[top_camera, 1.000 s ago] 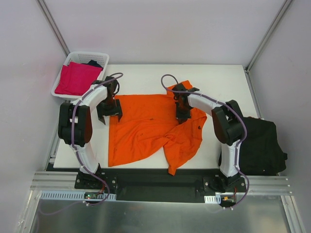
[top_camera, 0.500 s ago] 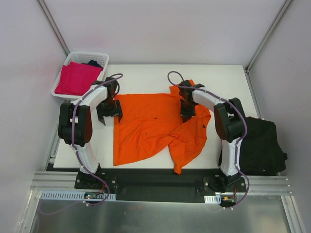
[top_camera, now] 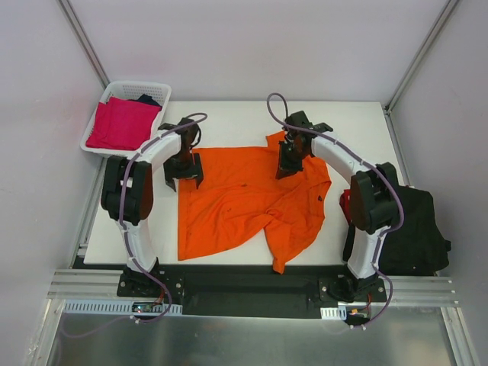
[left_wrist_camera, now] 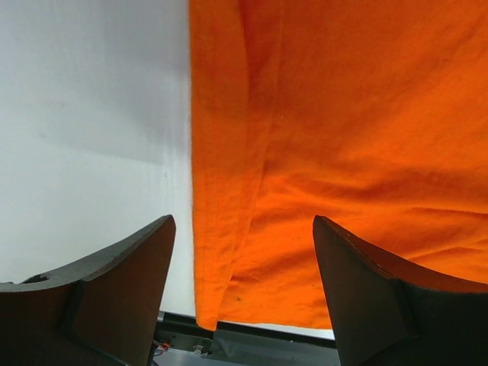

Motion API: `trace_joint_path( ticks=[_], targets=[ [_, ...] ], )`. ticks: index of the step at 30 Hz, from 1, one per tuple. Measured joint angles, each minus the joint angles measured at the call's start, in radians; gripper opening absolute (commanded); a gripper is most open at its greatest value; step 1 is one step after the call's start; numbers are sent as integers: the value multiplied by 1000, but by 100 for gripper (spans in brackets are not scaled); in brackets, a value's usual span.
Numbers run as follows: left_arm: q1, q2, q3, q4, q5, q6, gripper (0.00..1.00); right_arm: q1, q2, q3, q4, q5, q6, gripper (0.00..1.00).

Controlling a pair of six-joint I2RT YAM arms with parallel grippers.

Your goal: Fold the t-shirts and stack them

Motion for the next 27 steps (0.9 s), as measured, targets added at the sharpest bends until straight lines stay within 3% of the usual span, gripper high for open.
trace_joint_path(
  ticks=[22, 25, 27],
  targets=[
    [-19, 65, -60, 19, -83, -19, 68, 5, -49, -31, -46, -14, -7, 11],
    [-19, 65, -64, 19, -90, -19, 68, 6, -49, -35, -43, -16, -7, 8],
    [-19, 65, -64, 19, -96, -18, 68, 6, -47, -47, -36, -21, -8, 1]
  ],
)
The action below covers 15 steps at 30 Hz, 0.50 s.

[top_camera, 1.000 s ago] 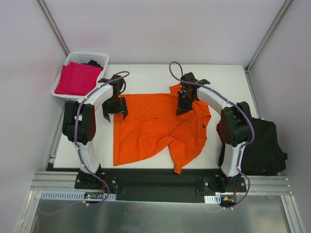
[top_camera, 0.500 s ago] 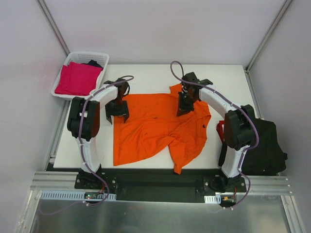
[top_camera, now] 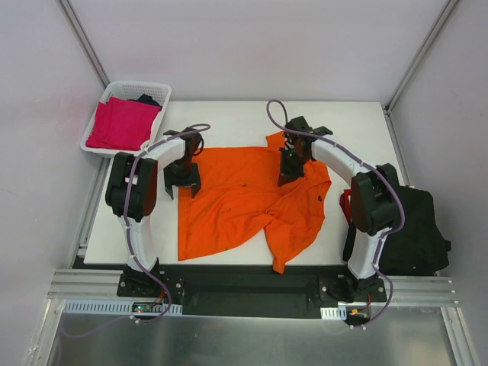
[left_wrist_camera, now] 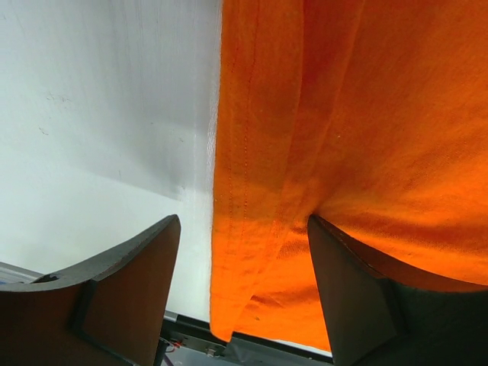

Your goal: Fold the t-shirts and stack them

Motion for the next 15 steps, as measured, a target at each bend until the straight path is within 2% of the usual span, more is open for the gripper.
trace_joint_path(
  ticks=[10, 15],
  targets=[
    [0, 0, 0, 0, -5, 0, 69, 1, 166, -14, 42, -31, -5, 1],
    [0, 0, 0, 0, -6, 1, 69, 1, 188, -14, 56, -50, 1, 1]
  ],
)
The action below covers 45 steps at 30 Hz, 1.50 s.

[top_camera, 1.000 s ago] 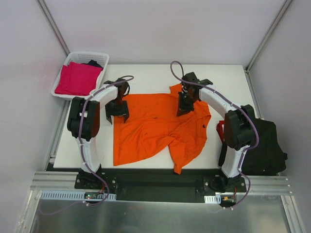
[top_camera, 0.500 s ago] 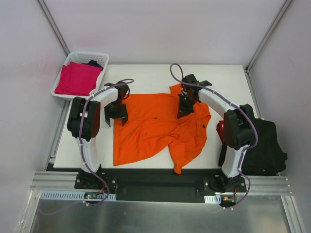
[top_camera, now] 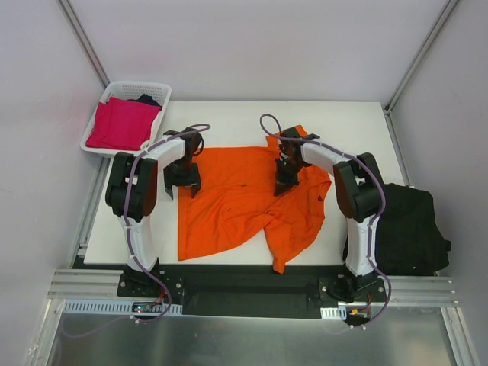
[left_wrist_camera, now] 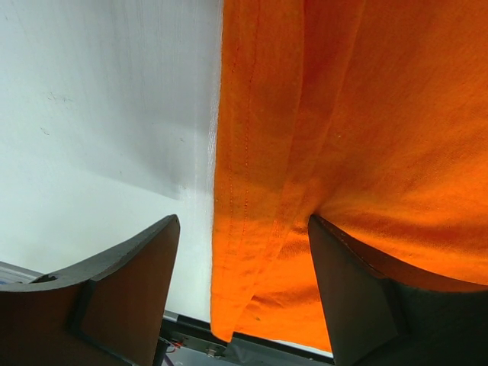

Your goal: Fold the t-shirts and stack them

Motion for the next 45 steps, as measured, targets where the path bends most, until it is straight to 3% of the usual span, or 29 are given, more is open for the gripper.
trace_joint_path(
  ticks=[18, 34, 45],
  targets=[
    [68, -11, -17, -37, -111, 0, 70, 0, 2, 0, 19, -18, 23, 1],
    [80, -16, -21, -38, -122, 21, 72, -19, 14, -3, 18, -32, 60, 1],
    [80, 27, 32, -68, -117, 26, 72, -130, 3, -29, 7, -45, 79, 1]
  ],
)
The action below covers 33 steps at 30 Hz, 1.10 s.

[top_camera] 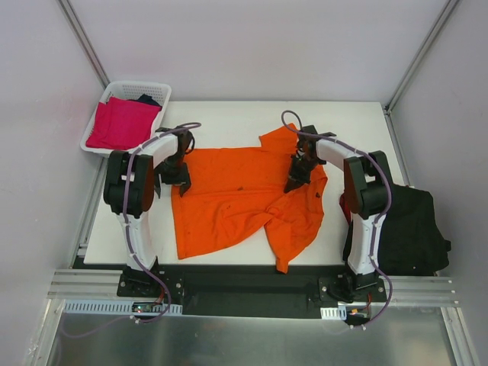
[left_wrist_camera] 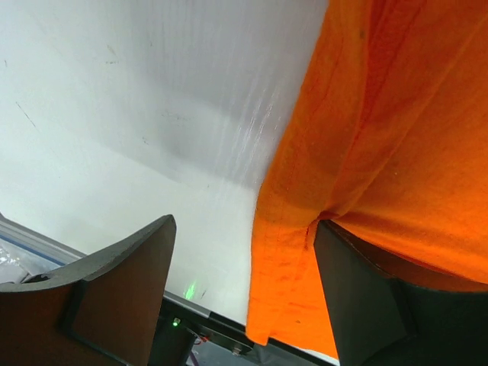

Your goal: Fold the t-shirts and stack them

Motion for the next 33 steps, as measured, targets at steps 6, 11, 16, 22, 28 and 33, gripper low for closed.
trace_joint_path(
  ticks=[6, 11, 16, 22, 28, 33],
  targets=[
    [-2, 45, 62, -47, -11, -1, 72, -38, 0, 2, -10, -2, -1, 1],
    [-3, 54, 74, -68, -35, -5, 73, -40, 0, 6, -19, 6, -2, 1],
    [-2, 53, 74, -84, -97, -10, 73, -40, 0, 6, -19, 8, -2, 1],
    [15, -7, 42, -109, -181, -10, 74, -50, 0, 7, -21, 12, -2, 1],
    [55, -96, 10, -138, -208, -10, 74, -50, 0, 7, -21, 11, -2, 1],
    [79, -109, 11, -150, -227, -11, 73, -50, 0, 7, -21, 11, -2, 1]
  ],
)
